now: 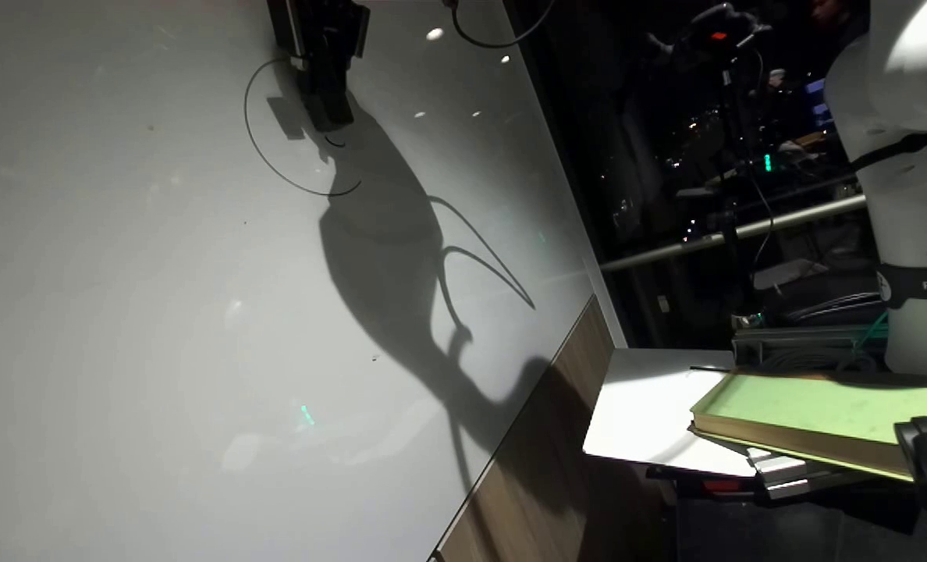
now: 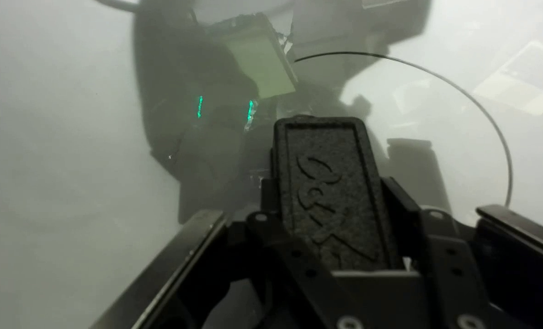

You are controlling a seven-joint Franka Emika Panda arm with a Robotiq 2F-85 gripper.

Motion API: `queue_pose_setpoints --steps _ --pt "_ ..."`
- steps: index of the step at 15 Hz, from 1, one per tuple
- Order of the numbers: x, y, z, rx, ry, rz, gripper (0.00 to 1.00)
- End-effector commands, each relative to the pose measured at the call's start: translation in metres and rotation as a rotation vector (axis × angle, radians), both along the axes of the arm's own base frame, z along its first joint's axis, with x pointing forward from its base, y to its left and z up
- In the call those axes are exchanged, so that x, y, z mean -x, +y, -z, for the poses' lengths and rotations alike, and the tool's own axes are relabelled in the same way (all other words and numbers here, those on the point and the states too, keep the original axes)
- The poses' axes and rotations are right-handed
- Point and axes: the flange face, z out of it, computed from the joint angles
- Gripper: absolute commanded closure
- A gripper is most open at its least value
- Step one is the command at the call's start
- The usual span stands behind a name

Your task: Use the eraser from the table to wipe the whiteboard,

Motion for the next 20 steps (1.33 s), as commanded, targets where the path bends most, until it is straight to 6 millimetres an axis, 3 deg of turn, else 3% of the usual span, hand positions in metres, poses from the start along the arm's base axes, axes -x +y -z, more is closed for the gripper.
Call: queue_pose_setpoints --steps 1,7,15,20 --pt "-0.003 0.001 -0.012 0.006 -0.039 -0.012 0.69" --pt "-0.001 0.002 -0.048 0.014 -0.109 -0.021 0.69" --pt "-0.01 -0.021 -0.088 0.036 -0.199 0.011 0.69" --pt "-0.003 -0.011 -0.085 0.041 -0.205 0.01 0.69"
